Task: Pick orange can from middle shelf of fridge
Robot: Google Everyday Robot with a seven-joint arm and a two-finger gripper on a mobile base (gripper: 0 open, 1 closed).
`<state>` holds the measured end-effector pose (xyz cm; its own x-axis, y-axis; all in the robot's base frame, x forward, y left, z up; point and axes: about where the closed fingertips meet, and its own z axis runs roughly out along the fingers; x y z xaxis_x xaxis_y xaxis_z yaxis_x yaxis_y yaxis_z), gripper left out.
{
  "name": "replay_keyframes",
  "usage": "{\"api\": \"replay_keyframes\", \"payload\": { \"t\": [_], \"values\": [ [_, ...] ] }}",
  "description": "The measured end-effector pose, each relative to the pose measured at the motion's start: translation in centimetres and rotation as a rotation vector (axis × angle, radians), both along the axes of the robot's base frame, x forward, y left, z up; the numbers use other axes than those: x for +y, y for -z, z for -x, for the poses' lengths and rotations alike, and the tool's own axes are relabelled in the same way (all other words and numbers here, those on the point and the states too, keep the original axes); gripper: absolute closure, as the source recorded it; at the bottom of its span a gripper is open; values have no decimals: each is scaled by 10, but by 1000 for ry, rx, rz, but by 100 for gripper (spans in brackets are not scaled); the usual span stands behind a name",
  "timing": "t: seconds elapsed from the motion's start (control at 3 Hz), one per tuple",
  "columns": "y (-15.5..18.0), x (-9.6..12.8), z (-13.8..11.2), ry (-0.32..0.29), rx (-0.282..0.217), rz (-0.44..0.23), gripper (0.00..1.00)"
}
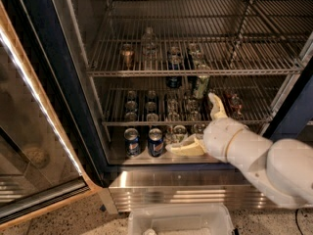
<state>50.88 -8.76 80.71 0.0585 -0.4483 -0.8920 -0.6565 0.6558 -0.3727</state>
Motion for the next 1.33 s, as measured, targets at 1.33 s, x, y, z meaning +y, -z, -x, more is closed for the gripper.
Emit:
{"api": "replay_keyframes", "payload": {
  "t": [1.33],
  "values": [
    [-42, 82, -54, 40, -389, -178, 0]
  ]
}}
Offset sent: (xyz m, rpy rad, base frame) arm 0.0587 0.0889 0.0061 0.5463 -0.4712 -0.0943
